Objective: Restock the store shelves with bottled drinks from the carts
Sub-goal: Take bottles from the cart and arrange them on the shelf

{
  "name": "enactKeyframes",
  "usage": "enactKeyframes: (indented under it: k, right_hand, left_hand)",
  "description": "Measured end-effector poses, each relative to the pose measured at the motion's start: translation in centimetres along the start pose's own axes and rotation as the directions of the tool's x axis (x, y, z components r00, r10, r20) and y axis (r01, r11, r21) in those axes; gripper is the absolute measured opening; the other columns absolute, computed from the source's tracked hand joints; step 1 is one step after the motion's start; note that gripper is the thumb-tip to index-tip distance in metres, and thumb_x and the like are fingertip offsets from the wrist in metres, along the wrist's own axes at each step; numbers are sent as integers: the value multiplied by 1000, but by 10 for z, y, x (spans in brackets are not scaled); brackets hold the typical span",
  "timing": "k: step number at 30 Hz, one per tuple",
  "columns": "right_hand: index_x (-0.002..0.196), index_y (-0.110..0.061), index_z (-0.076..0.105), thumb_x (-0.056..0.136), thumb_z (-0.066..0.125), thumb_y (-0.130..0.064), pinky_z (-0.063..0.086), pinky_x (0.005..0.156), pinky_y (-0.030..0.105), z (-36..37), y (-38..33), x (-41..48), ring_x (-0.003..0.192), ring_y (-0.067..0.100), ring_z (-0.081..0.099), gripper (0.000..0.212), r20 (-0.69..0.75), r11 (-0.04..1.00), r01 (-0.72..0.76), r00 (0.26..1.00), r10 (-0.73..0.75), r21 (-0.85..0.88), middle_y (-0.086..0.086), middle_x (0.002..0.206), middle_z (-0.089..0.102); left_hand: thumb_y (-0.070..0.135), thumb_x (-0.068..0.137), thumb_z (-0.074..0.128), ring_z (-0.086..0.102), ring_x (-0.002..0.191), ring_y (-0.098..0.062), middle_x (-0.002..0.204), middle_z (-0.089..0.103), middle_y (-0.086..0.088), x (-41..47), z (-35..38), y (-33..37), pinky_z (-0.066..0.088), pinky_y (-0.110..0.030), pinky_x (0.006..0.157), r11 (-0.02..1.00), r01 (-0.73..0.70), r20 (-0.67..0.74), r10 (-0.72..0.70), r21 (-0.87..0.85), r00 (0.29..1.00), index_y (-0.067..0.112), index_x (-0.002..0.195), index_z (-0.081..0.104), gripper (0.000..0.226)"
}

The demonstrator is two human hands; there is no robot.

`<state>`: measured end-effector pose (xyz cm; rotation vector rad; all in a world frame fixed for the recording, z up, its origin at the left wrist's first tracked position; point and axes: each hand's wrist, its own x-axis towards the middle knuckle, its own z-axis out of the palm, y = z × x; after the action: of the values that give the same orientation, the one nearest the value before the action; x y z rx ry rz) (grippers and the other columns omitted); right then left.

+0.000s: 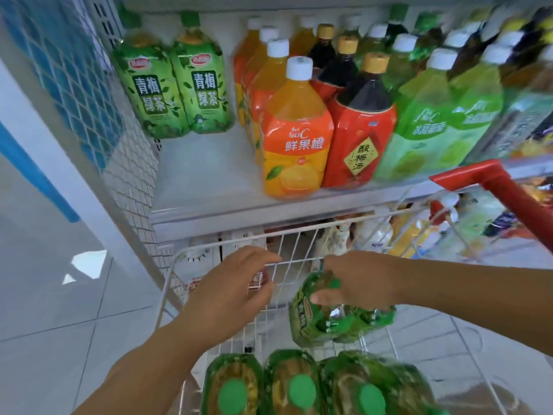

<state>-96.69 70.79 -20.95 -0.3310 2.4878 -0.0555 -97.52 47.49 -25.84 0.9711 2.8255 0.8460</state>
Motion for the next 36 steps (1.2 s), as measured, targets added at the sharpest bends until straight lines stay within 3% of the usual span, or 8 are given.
enactKeyframes:
  k: [8,12,16,20,24,30,32,36]
  right_hand:
    - [90,-35,57,79,69,-41,43,54,20,1,-20,-8,59,4,58,17,-283,958,191,951,-126,216,-5,71,66]
    - [84,-33,68,72,77,-22,50,57,18,-37,-36,-31,62,2,61,18,-399,812,386,893,-209,438,-13,74,68]
    - [105,-31,66,71,83,-22,52,69,24,-60,-40,-46,76,7,63,39,-546,666,525,812,-205,531,-8,89,66]
    - [139,-61,4,50,85,-58,40,89,12,-56,-30,-48,117,-12,43,120,-397,724,371,906,-145,582,-34,129,39]
    - [119,-63,26,54,84,-45,40,71,-4,-38,-63,-36,101,-27,49,89,-580,596,510,810,-90,620,-52,109,49]
    - [130,-34,48,65,86,-23,47,82,6,-75,-99,-3,104,-12,57,77,-815,450,732,579,-13,512,-23,114,65]
    - [134,-26,47,66,86,-19,49,89,14,-84,-112,18,107,-7,58,79,-845,422,760,533,28,494,-17,118,64]
    - [138,-24,42,67,86,-18,47,101,28,-102,-122,71,114,2,57,83,-867,447,759,492,82,473,-11,125,61]
  left_hand:
    - [31,85,73,42,109,14,136,31,29,-7,0,5,34,-4,86,953,199,310,-122,-228,943,49,145,24,80]
    - [41,65,89,46,130,0,145,44,22,-1,-5,5,39,-33,111,830,296,386,-108,-472,916,48,146,28,101]
    - [21,60,93,67,105,-3,112,72,17,-3,-25,15,51,-26,92,766,256,214,-158,-589,964,37,125,57,76]
    - [25,52,95,69,98,-4,104,74,17,-5,-56,16,53,-18,82,740,209,17,-259,-639,966,36,115,63,71]
    - [29,55,90,69,103,-10,108,74,11,-1,-99,26,55,-31,90,761,83,-122,-208,-644,970,32,116,64,66]
    - [47,61,88,61,115,-2,123,67,16,-4,-163,15,48,-35,102,870,49,-240,-189,-491,952,38,128,55,74]
    - [58,61,81,56,121,-3,132,60,11,-10,-171,2,46,-32,104,916,45,-456,-241,-399,857,32,134,53,82]
    - [41,78,76,60,100,-12,117,55,-2,-20,-169,-23,55,-33,84,967,177,-844,-248,-184,476,21,131,52,62]
